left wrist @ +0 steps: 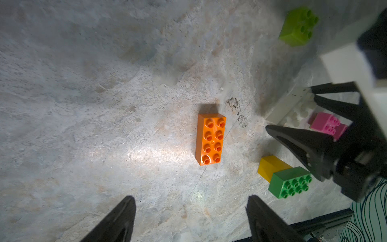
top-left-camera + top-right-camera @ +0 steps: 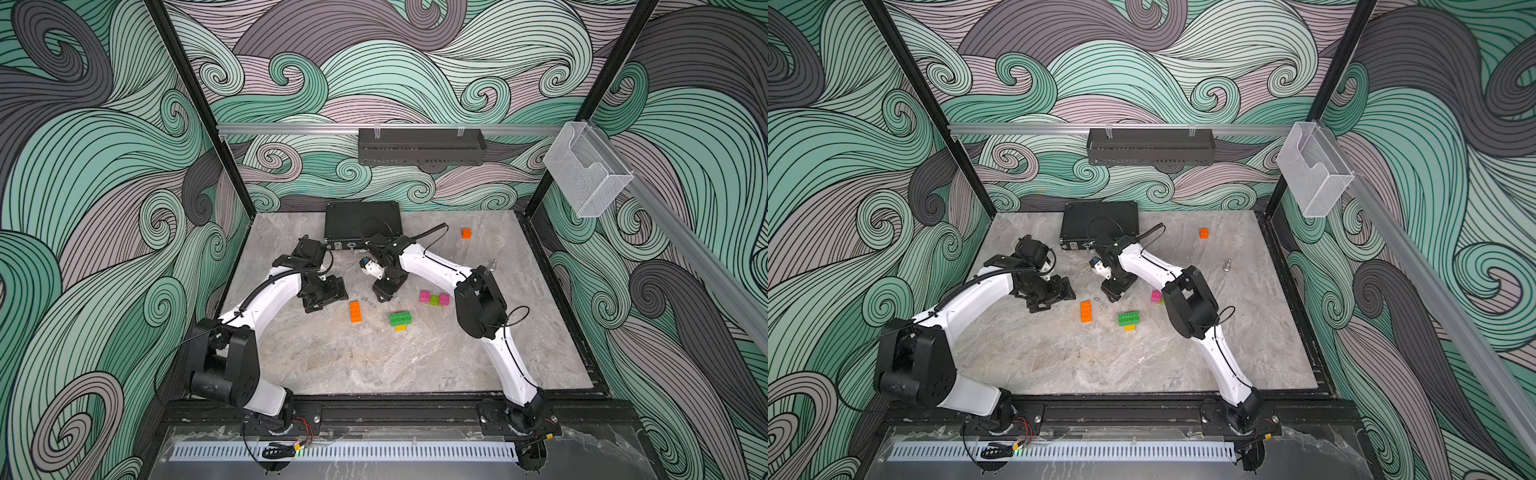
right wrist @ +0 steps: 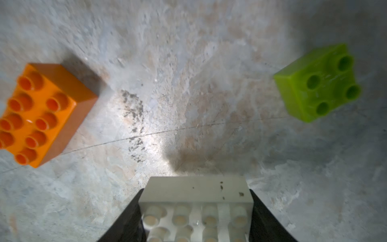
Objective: Assemble a carrot with lego
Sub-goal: Pick up the lego brick from the center of the board, then assemble the lego brick with the lego brick.
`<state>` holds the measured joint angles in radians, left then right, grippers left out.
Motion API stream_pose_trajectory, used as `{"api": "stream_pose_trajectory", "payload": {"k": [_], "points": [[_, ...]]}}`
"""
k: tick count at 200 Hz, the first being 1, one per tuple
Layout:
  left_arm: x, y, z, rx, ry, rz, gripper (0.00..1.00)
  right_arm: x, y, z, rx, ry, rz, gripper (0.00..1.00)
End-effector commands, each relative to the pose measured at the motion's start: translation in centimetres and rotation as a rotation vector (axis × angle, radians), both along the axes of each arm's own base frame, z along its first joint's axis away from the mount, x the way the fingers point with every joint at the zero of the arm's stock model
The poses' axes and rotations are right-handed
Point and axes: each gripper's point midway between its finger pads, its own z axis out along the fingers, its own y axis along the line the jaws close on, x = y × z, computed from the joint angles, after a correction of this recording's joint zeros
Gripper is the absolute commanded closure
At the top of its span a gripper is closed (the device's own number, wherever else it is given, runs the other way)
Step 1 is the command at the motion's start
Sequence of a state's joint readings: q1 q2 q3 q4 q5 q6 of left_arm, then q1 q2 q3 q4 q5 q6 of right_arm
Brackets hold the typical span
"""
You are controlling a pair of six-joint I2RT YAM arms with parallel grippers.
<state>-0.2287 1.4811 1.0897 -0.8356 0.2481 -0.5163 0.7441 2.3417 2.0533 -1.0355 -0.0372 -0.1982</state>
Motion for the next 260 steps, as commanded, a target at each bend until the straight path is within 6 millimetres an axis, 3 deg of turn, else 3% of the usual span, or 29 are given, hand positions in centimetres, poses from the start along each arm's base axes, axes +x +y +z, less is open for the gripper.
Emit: {"api": "stream_pose_trajectory", "payload": {"k": [1, 35, 88, 135, 205, 260], "points": [[0.0, 0.2, -0.1, -0.008, 0.006, 0.014, 0.16, 0.0, -1.2, 4.2, 0.010, -0.020, -0.173, 0.52], [-0.1, 0.1, -0.4, -0.013, 0.009, 0.018, 0.16, -1.7, -3.1, 7.1, 0.005, 0.025, -0.494, 0.53], [0.1, -0.3, -0.6, -0.036, -0.005, 0.010, 0.15, -5.2, -3.4, 9.0, 0.038, 0.010, -0.665, 0.54], [0.1, -0.3, -0.7, -0.041, -0.012, 0.007, 0.15, -7.1, -3.5, 7.3, 0.084, -0.016, -0.733, 0.56], [0.0, -0.3, -1.0, -0.040, -0.008, 0.004, 0.15, -7.9, -3.3, 5.6, 0.092, -0.040, -0.758, 0.57], [0.0, -0.3, -1.1, -0.042, -0.004, 0.002, 0.14, -8.5, -4.0, 5.9, 0.098, -0.053, -0.776, 0.57]]}}
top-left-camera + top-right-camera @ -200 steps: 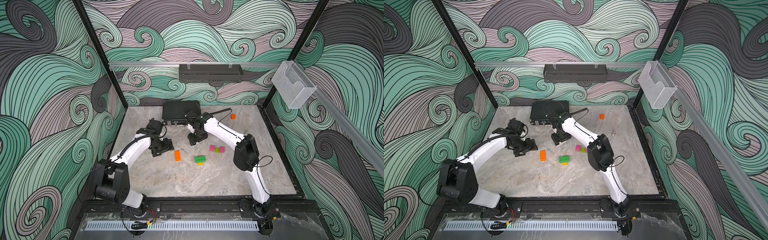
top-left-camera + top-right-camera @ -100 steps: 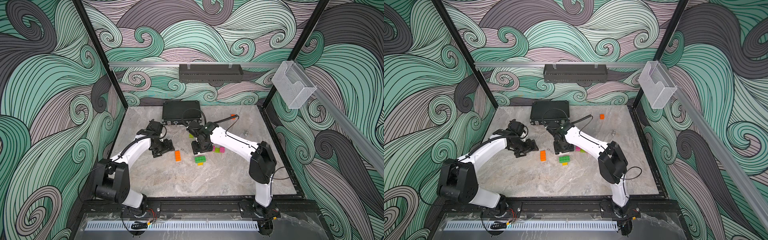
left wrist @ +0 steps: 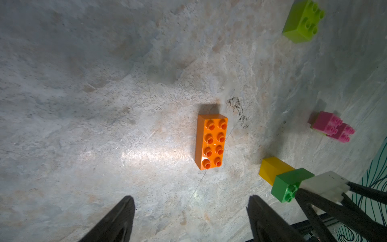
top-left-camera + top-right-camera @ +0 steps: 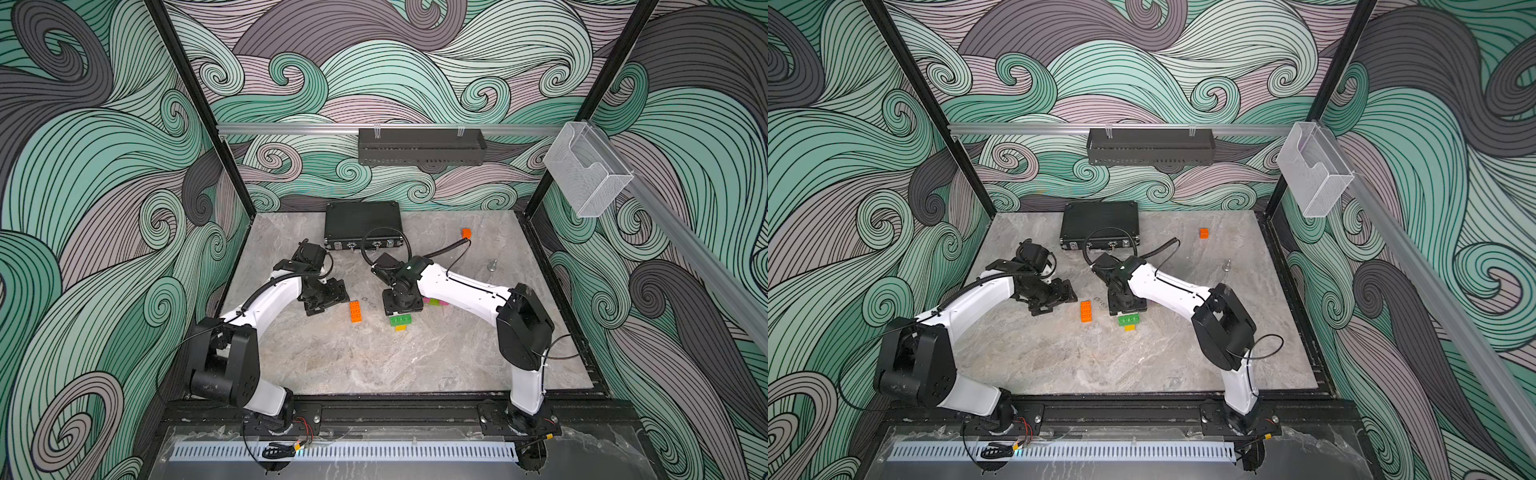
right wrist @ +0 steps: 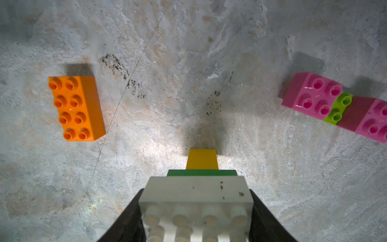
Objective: Assemble a carrot with lego
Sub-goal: Assemble the lego brick with the lego brick.
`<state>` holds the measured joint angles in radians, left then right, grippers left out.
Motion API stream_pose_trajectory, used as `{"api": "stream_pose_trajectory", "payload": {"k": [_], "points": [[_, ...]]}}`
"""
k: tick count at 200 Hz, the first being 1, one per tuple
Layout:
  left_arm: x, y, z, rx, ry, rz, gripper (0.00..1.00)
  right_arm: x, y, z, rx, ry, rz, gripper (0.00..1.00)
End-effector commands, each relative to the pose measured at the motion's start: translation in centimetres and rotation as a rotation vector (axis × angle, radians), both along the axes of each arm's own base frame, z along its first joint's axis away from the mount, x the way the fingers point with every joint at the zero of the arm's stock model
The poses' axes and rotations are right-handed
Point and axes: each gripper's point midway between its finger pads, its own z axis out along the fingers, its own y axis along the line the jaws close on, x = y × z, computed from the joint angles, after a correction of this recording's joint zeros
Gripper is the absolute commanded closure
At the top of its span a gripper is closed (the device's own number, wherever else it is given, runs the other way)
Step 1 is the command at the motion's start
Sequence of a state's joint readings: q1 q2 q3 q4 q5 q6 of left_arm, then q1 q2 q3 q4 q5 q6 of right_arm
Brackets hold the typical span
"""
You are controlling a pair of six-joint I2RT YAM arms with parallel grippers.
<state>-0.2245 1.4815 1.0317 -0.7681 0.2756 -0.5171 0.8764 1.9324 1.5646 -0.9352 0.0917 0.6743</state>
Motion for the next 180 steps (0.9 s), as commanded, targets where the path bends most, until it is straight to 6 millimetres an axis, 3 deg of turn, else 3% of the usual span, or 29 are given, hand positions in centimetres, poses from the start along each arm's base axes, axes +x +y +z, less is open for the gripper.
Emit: {"api": "stream_pose_trajectory", "payload": {"k": [1, 180], "points": [[0.1, 0.0, 0.2, -0.014, -0.002, 0.004, 0.14, 0.2, -0.3, 2.0, 0.024, -0.057, -0.030, 0.57], [0.0, 0.0, 0.1, -0.014, -0.002, 0.006, 0.14, -1.6, -0.6, 0.4, -0.003, -0.034, -0.032, 0.58]]}}
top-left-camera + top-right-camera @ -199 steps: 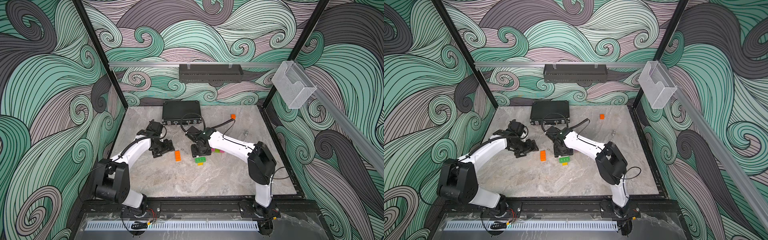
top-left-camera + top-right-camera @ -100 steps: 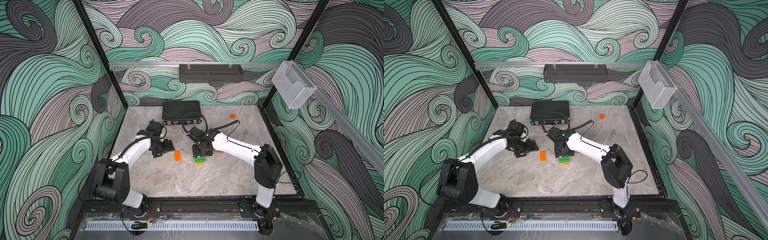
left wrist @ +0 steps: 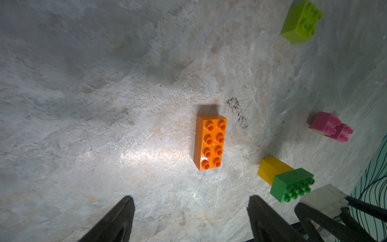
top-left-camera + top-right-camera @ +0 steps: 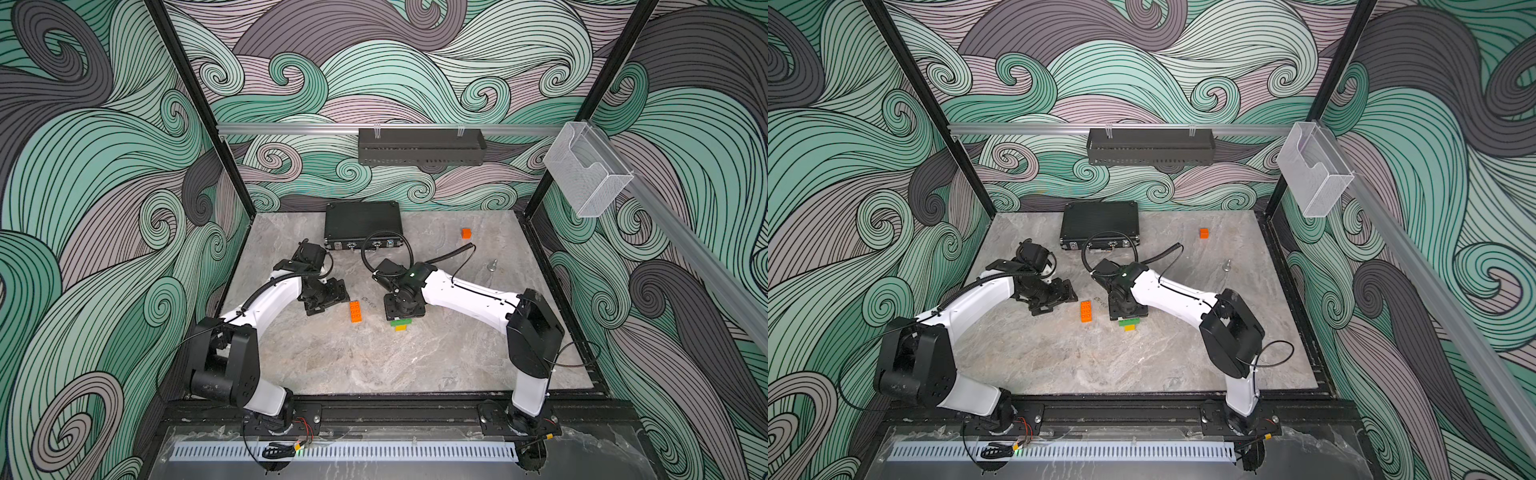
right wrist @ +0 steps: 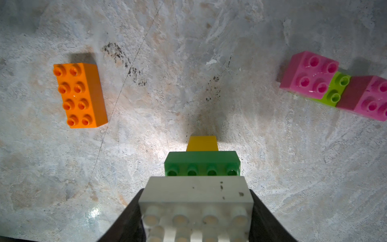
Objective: Assemble a carrot with lego
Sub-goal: Assemble the lego brick with the lego brick.
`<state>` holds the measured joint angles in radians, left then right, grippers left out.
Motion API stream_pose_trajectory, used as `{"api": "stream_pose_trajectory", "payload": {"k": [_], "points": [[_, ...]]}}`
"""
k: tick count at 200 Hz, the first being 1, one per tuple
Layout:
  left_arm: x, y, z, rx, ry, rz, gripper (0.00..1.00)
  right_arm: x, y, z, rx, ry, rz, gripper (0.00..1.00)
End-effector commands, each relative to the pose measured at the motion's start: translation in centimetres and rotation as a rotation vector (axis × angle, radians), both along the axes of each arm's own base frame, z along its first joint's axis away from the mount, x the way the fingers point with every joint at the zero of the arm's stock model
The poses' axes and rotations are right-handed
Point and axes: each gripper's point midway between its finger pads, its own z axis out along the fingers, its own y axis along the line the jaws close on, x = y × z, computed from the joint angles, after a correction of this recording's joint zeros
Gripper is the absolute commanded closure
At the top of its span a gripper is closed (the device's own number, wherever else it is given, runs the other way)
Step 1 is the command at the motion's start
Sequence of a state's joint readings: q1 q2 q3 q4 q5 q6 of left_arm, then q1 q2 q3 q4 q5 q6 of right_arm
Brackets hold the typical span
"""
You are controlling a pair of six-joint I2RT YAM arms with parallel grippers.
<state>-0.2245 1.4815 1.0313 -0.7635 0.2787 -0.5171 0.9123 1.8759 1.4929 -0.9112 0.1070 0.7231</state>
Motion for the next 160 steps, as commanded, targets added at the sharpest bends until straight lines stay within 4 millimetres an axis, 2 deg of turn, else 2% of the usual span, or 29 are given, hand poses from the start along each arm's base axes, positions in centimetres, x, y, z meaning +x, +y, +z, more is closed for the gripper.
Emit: {"api": "stream_pose_trajectory", "payload": {"k": [1, 111, 160], "points": [[-0.1, 0.1, 0.1, -0.011, 0.002, 0.006, 0.14, 0.0, -0.4, 0.2, -0.011, -0.020, -0.017, 0.58], [-0.2, 0.1, 0.1, -0.007, 0.001, 0.008, 0.14, -0.4, -0.1, -0.9, -0.009, 0.003, -0.004, 0.57], [-0.2, 0.1, 0.0, -0.009, 0.001, 0.007, 0.14, -0.8, -0.7, -1.3, -0.027, 0.007, -0.001, 0.57]]}}
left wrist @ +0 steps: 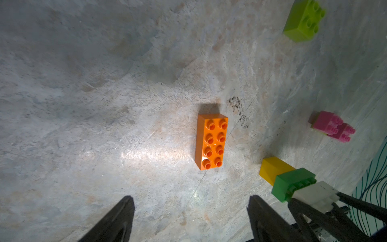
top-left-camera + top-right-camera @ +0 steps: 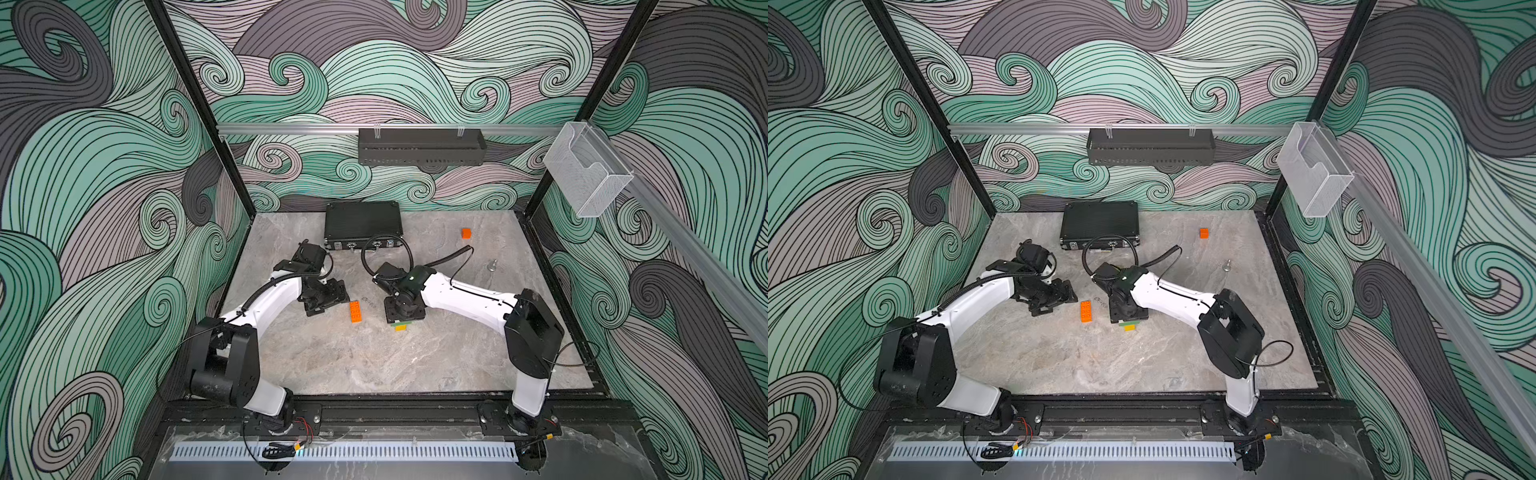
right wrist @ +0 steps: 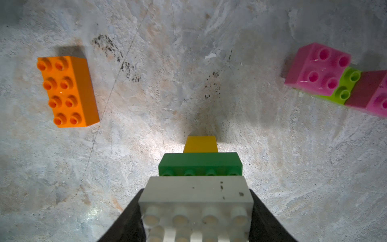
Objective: Assemble a carrot with lego
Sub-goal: Assemble the lego brick with the lego brick.
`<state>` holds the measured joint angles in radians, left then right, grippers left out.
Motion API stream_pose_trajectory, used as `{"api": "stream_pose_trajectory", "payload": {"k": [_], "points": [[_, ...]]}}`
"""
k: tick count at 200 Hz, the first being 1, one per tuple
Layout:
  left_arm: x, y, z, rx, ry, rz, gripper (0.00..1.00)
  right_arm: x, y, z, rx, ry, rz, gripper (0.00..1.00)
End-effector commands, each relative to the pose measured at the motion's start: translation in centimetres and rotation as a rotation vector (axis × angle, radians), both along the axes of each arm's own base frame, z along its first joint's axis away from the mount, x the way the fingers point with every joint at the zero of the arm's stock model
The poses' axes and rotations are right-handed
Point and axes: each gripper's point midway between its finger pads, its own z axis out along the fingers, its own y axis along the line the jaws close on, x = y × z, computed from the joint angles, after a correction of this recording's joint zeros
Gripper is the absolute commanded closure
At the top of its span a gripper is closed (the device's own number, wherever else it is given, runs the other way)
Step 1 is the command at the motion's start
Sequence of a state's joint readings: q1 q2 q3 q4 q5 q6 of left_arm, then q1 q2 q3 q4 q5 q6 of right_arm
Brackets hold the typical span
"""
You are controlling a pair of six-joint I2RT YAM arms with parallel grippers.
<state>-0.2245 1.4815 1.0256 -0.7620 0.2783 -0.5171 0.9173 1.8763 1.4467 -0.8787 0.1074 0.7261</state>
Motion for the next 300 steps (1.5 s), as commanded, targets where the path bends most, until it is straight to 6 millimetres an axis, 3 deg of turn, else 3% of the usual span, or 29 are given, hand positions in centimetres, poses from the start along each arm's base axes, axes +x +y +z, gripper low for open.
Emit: {"api": "stream_pose_trajectory", "payload": {"k": [1, 131, 191, 241, 300], "points": [[0.0, 0.1, 0.2, -0.010, -0.003, 0.007, 0.14, -0.4, -0.5, -0.1, -0.017, -0.002, -0.002, 0.57], [0.0, 0.1, 0.4, -0.010, -0.008, 0.008, 0.14, 0.2, 0.5, -0.4, 0.014, 0.026, -0.014, 0.53], [0.1, 0.1, 0.6, -0.010, -0.013, 0.009, 0.14, 0.1, 0.3, -1.6, 0.018, 0.078, -0.040, 0.51], [0.1, 0.1, 0.6, -0.009, -0.015, 0.006, 0.14, 0.8, -0.2, 0.9, -0.002, 0.003, -0.038, 0.51], [0.2, 0.2, 0.7, -0.009, -0.017, 0.009, 0.14, 0.9, 0.6, 0.8, 0.003, 0.003, -0.029, 0.49]]}}
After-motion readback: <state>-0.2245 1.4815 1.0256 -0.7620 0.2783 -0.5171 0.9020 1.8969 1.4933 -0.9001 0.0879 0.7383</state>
